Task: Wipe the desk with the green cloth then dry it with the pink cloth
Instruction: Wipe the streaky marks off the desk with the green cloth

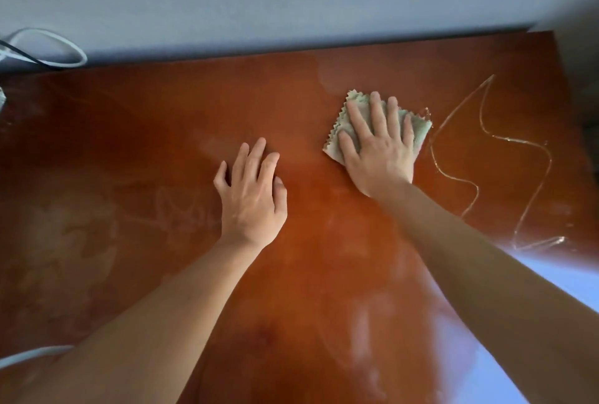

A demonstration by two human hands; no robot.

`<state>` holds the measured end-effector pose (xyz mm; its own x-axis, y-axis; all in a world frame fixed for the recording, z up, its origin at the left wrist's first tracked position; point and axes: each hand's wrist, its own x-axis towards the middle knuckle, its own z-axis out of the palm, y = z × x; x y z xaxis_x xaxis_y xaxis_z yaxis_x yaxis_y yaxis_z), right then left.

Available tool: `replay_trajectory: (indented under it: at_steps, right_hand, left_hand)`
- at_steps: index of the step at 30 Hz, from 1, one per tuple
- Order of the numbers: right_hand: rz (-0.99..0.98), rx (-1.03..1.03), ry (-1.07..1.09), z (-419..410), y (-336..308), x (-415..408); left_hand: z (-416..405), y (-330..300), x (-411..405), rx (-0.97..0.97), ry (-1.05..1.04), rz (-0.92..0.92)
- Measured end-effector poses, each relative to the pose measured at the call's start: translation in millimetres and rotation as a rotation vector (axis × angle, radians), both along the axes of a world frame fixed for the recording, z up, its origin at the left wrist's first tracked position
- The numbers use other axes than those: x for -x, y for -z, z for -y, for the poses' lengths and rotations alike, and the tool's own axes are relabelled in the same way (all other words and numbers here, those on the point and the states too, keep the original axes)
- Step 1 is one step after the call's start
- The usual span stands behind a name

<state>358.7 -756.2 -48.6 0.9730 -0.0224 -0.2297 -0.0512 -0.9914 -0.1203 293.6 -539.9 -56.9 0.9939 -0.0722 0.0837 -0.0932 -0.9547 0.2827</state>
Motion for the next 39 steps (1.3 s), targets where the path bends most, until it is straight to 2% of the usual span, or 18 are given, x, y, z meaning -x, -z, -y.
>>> replay_trajectory:
  at_steps: [3,6,9,12,16,21,24,29,32,36,39]
  right_hand:
    - [0.01,-0.001,-0.117,-17,2,6]
    - [0.013,0.001,-0.244,14,1,-9]
    - [-0.006,0.021,-0.137,57,-2,-38]
    - [0.011,0.036,-0.073,68,0,-50]
    - [0.043,0.025,-0.05,27,2,-69]
    - [0.055,-0.029,-0.341,-45,1,-98]
    - [0.042,-0.031,-0.377,-22,1,-112]
    - [0.011,0.027,-0.229,27,-2,-127]
    - [0.024,0.043,-0.216,-5,-3,-123]
    - [0.043,-0.023,-0.411,-77,-2,-126]
    - [0.04,-0.036,-0.472,-75,1,-129]
  left_hand:
    - [20,-2,-17,-0.019,0.033,0.02]
    - [42,-2,-46,-0.031,0.021,-0.002]
    - [54,1,-60,-0.041,-0.068,-0.069]
    - [56,5,-60,-0.053,-0.094,-0.028]
    - [55,7,-59,-0.056,-0.094,0.041]
    - [55,9,-59,-0.055,-0.105,0.099]
    - [55,9,-60,-0.061,-0.111,0.078]
    - [55,8,-60,-0.059,-0.113,0.044]
    - [57,7,-60,-0.067,-0.106,0.024]
    - [55,7,-61,-0.065,-0.139,0.051]
    - [54,9,-60,-0.071,-0.135,0.063]
